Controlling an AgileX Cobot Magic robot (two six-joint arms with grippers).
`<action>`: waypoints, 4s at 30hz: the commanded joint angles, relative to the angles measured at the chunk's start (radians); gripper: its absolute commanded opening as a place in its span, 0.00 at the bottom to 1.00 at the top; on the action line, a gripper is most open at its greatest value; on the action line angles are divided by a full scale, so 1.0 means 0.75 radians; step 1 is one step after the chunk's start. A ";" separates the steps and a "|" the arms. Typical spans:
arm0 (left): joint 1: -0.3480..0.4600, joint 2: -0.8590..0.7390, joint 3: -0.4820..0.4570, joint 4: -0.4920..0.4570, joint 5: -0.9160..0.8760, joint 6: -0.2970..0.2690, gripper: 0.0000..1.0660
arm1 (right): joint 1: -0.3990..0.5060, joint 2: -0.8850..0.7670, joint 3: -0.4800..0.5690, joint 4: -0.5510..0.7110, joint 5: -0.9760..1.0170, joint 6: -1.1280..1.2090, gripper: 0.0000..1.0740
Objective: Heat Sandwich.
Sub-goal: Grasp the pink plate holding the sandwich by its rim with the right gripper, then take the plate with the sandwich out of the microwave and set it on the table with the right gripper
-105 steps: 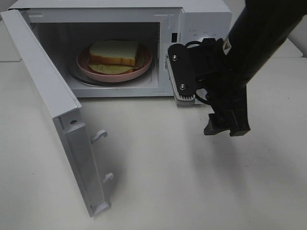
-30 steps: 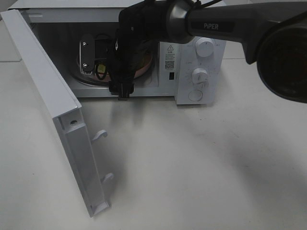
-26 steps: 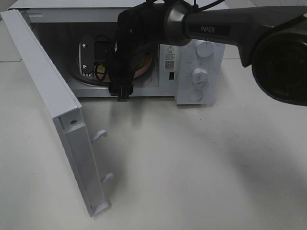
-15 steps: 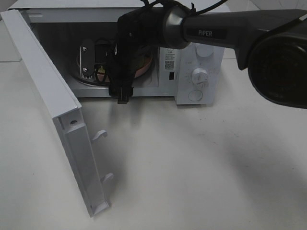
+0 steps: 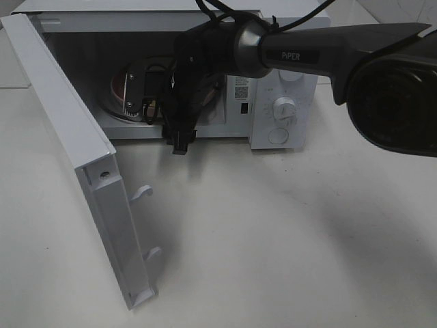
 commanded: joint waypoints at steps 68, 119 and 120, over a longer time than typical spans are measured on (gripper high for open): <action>0.003 -0.021 0.003 -0.004 -0.020 -0.001 0.92 | -0.003 -0.459 0.651 0.087 -0.348 -0.623 0.00; 0.003 -0.021 0.003 -0.003 -0.020 0.000 0.92 | 0.016 -1.111 1.468 0.081 -0.560 -0.712 0.00; 0.003 -0.021 0.003 -0.003 -0.020 0.000 0.92 | 0.016 -1.128 1.485 0.080 -0.560 -0.712 0.00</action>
